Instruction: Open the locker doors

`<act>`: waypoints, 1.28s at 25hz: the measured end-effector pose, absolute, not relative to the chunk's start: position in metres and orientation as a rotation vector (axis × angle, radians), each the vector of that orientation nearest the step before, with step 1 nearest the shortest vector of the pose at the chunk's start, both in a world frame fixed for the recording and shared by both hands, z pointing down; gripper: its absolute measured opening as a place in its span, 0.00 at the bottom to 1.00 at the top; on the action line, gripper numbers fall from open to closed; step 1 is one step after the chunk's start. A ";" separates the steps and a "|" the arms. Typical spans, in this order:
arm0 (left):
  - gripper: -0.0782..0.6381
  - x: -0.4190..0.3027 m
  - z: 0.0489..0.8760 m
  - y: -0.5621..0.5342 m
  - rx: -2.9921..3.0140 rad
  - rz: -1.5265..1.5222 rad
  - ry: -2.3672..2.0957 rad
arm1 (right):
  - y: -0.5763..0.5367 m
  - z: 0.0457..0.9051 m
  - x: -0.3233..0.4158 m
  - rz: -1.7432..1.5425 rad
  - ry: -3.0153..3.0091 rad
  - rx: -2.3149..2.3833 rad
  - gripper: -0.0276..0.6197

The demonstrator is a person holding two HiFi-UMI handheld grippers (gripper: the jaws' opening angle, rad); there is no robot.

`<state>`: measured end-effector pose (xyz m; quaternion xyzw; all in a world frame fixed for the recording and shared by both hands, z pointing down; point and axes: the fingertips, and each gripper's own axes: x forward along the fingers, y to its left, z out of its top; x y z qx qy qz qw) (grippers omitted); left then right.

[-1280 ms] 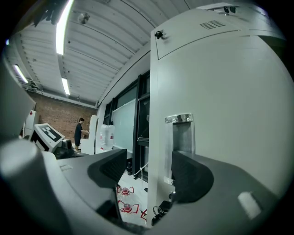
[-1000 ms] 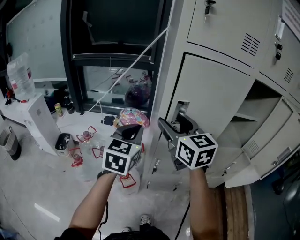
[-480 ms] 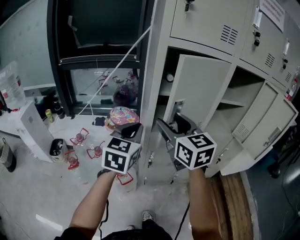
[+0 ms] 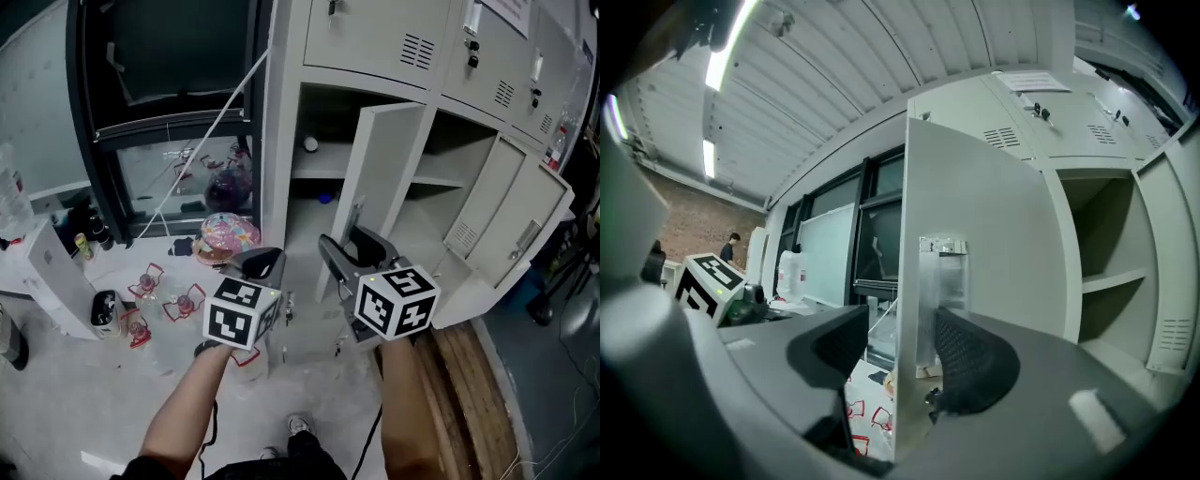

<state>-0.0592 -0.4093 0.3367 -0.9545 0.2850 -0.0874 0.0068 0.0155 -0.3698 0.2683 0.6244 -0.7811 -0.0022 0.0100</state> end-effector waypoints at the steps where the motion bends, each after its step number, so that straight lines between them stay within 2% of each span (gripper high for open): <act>1: 0.11 -0.056 0.337 -0.406 -2.988 -0.273 0.873 | -0.365 0.268 0.018 -0.008 -2.432 1.961 0.39; 14: 0.11 -0.002 0.336 -0.356 -3.037 -0.252 0.627 | -0.308 0.266 0.068 -0.007 -2.298 2.165 0.37; 20: 0.11 0.023 0.339 -0.339 -3.058 -0.248 0.537 | -0.291 0.265 0.087 -0.002 -2.247 2.221 0.33; 24: 0.11 0.037 0.338 -0.331 -3.068 -0.242 0.499 | -0.284 0.266 0.102 0.008 -2.222 2.250 0.27; 32: 0.11 0.069 0.325 -0.319 -3.067 -0.197 0.488 | -0.271 0.266 0.120 -0.002 -2.252 2.214 0.27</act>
